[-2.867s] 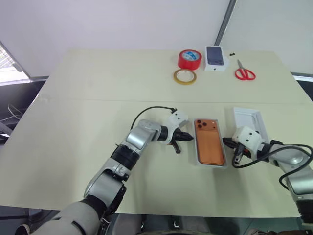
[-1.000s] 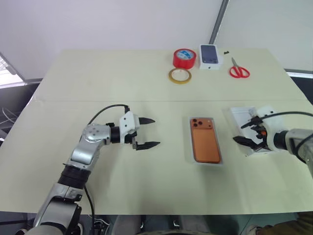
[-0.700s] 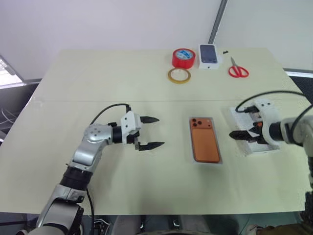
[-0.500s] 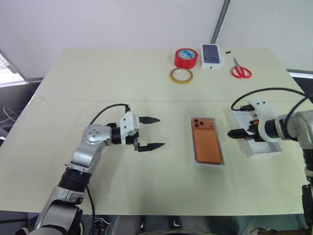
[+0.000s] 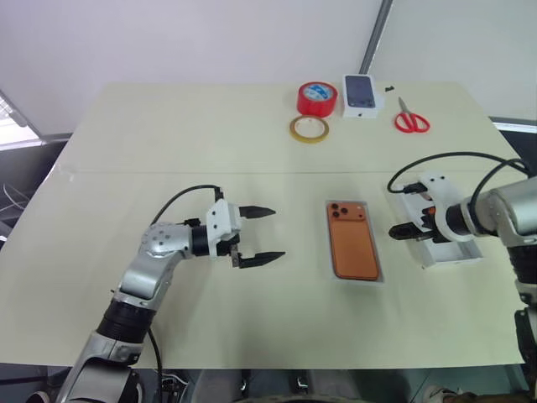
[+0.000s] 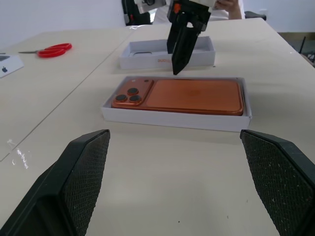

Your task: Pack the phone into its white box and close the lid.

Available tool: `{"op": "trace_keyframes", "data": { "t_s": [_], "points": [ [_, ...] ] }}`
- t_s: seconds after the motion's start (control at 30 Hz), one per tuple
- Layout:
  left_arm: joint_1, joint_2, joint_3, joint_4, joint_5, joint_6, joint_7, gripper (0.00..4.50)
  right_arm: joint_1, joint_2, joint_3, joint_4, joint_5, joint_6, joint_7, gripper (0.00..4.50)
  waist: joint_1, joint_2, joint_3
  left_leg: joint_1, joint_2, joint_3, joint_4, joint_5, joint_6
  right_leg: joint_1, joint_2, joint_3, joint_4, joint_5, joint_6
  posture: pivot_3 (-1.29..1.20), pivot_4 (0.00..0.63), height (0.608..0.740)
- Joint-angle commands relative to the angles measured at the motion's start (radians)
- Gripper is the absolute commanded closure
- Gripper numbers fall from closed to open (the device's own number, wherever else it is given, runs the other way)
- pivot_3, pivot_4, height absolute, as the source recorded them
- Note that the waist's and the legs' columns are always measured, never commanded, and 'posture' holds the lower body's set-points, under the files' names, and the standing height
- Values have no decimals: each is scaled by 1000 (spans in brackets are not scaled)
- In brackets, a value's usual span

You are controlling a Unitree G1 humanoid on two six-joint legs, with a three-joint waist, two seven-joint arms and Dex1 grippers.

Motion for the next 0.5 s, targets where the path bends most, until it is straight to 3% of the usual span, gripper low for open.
{"op": "trace_keyframes", "data": {
  "t_s": [0.03, 0.1, 0.17, 0.27, 0.43, 0.5],
  "points": [
    [5, -3, 8, -44, -24, 8, 15, 42, -12, -32, 12, 10, -14, -26, 10, 0, 0, 0, 0, 0, 0, 0, 0, 0, 0, 0, 0, 0, 0, 0, 0, 0, 150, 740],
    [7, -5, 8, -48, -25, 16, 21, 42, -12, -30, 10, 21, -16, -24, 8, 0, 1, 0, 0, 0, 0, 0, 0, 0, 0, 0, 0, 0, 0, 0, 0, 0, 150, 740],
    [7, -6, 7, -51, -25, 18, 25, 0, -8, -33, 18, 21, -23, -35, 7, 514, 1, 0, 0, 0, 0, 0, 0, 0, 0, 0, 0, 0, 0, 0, 0, 0, 150, 740],
    [7, -12, 6, -62, -29, 31, 34, 0, 17, -26, 14, 25, -30, -35, -1, 1830, 1, 0, 0, 0, 0, 0, 0, 0, 0, 0, 0, 0, 0, 0, 0, 0, 150, 740],
    [0, -9, 10, -66, -37, 48, 40, 0, 35, -16, 6, 40, -45, -42, -7, 4476, 1, 0, 0, 1, 0, 0, 0, 0, 0, 1, 0, 0, 0, 0, 0, 0, 150, 740],
    [-5, -6, 13, -62, -39, 51, 39, 0, 35, -12, 4, 43, -51, -44, -13, 4476, 1, 0, 0, 2, 0, 0, 0, 0, 0, 2, 0, 0, 0, 0, 0, 0, 150, 740]
  ]
}}
